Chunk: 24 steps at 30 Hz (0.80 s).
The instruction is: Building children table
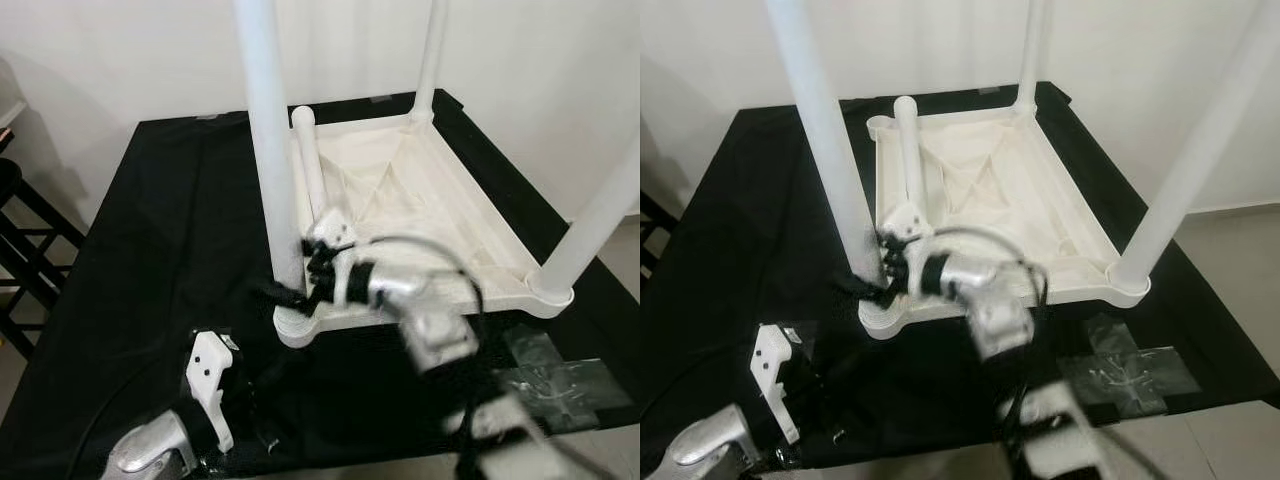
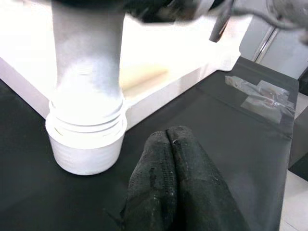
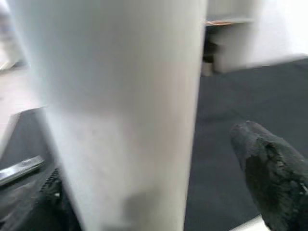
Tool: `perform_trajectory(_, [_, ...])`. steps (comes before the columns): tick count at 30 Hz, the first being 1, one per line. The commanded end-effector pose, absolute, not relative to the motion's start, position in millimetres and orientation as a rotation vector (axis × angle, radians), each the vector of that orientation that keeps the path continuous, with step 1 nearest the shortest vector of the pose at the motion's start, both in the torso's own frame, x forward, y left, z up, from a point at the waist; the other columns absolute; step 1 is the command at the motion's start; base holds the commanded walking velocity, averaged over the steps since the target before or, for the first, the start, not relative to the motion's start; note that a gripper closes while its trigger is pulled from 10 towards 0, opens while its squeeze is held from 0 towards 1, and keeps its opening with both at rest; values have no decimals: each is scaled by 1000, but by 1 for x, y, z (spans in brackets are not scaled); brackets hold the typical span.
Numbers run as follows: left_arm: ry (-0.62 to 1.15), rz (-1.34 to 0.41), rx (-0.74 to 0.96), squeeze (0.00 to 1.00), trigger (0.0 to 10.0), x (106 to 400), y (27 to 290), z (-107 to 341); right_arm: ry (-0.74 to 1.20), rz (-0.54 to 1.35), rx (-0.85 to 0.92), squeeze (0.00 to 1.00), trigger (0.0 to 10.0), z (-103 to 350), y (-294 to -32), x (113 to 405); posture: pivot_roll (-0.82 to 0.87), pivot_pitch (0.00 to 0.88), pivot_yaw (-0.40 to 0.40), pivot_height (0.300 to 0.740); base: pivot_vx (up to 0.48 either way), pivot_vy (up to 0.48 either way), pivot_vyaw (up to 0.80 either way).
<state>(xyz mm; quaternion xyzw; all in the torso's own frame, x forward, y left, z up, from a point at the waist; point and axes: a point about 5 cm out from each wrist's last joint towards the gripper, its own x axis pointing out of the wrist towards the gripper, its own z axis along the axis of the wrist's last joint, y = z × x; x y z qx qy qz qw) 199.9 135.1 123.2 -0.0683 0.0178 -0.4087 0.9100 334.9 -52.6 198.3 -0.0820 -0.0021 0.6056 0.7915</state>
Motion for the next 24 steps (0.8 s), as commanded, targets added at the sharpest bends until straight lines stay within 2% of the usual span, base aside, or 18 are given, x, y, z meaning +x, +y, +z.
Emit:
perform_trajectory(1, [51,-834,-131,0,10000,201,140,119,19,1431,-193,0,10000,195,-52,337,62,68,40,740,0,0,0])
perform_trajectory(5, [45,-814,-113,0,10000,205,144,118,44,1575,-228,0,10000,206,-47,345,70,56,40,740,0,0,0])
perform_trajectory(14, [31,-784,-95,0,10000,207,146,117,93,1636,-218,0,10000,210,-38,350,78,51,39,740,0,0,0])
perform_trajectory(15, [21,-751,-90,0,10000,207,148,117,114,1642,-206,0,1843,208,-35,352,83,51,40,740,0,0,0])
perform_trajectory(16, [14,-722,-82,0,10000,206,149,117,131,1649,-193,0,0,205,-34,352,89,51,42,740,0,0,0])
perform_trajectory(21, [2,-653,-39,0,10000,203,152,117,162,1633,-160,0,0,191,-38,351,83,52,48,740,0,0,0])
perform_trajectory(24, [-6,-597,-17,0,10000,200,154,117,170,1542,-143,0,0,180,-49,353,75,56,51,740,0,0,0])
